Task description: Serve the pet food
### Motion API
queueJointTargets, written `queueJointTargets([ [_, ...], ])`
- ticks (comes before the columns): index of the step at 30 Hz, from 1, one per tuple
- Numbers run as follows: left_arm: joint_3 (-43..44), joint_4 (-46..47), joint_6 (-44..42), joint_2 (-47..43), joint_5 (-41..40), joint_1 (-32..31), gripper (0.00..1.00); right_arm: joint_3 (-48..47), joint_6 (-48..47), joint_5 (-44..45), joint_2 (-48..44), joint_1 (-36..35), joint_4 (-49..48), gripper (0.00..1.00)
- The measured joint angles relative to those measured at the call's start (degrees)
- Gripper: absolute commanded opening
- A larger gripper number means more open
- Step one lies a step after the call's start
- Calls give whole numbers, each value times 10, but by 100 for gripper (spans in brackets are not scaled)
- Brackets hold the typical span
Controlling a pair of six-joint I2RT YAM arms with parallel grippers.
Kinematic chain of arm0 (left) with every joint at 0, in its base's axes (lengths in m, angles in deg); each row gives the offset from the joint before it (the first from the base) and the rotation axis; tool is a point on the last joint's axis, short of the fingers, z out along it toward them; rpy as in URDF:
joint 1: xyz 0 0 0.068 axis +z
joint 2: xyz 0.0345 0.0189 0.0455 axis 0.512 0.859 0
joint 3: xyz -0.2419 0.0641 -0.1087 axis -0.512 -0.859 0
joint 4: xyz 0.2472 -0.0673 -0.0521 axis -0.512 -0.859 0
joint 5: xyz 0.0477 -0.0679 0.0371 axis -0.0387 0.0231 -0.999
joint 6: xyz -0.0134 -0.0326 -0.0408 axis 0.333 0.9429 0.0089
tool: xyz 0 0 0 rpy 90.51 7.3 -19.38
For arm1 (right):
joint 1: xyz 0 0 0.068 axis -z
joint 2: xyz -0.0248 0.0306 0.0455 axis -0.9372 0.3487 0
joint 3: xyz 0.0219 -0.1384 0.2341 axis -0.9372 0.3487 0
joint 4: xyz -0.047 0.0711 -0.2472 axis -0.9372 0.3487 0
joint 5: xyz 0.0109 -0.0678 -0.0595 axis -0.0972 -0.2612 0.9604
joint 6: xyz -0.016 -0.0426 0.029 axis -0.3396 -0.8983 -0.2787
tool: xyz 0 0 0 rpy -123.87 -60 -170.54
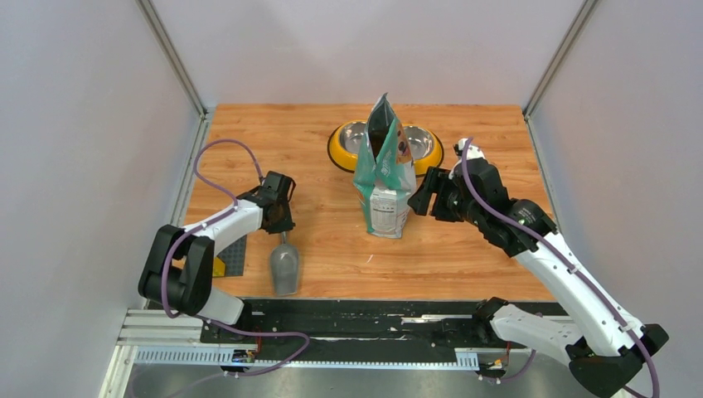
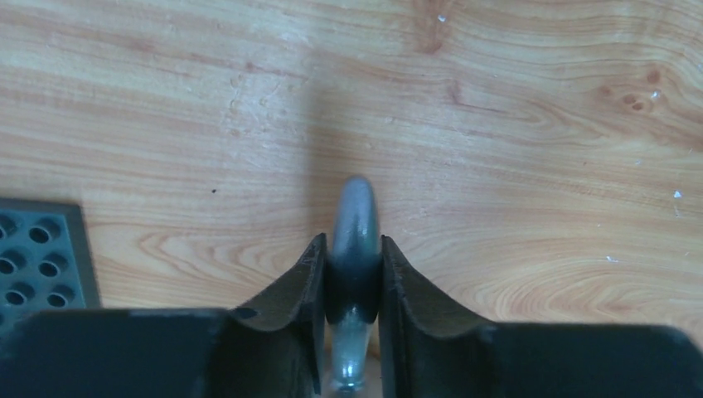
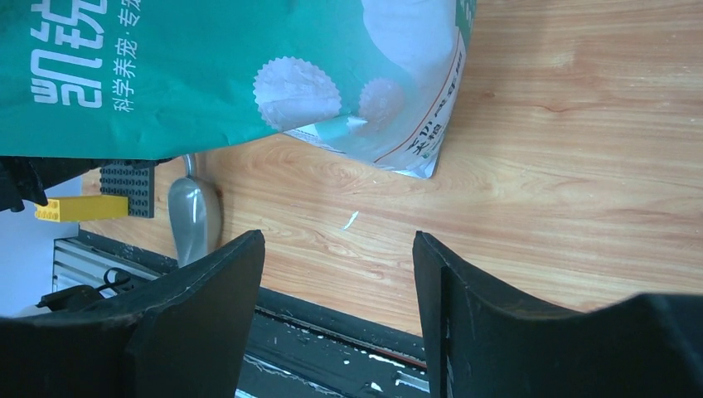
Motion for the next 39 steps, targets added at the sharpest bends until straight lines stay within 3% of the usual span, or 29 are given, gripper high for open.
queueJointTargets([
  [2,1,3,2,0,7,0,1,0,0,-2,1,0,-2,66],
  [3,2,3,1,0,10,0,0,0,0,-3,2,0,-3,66],
  [9,26,-2,-24,-16,24,0,0,0,5,-23,7,0,-9,66],
  [14,74,-12,-50,-79,66,0,0,18,3,-96,9,0,-36,66],
  [20,168,-32,-57,-176,106,-36,0,28,5,-137,30,-40,-82,79],
  [23,240,-46,-50,-196,98,-67,0,15,5,-89,59,-115,-103,80],
  [30,362,-99,-28,-198,53,-110,0,-103,4,92,198,-274,-126,68],
  [36,406,-136,-17,-196,40,-121,0,-217,-16,245,300,-314,-147,63],
  [39,414,-143,-14,-196,39,-123,0,-250,-33,297,334,-315,-154,50],
])
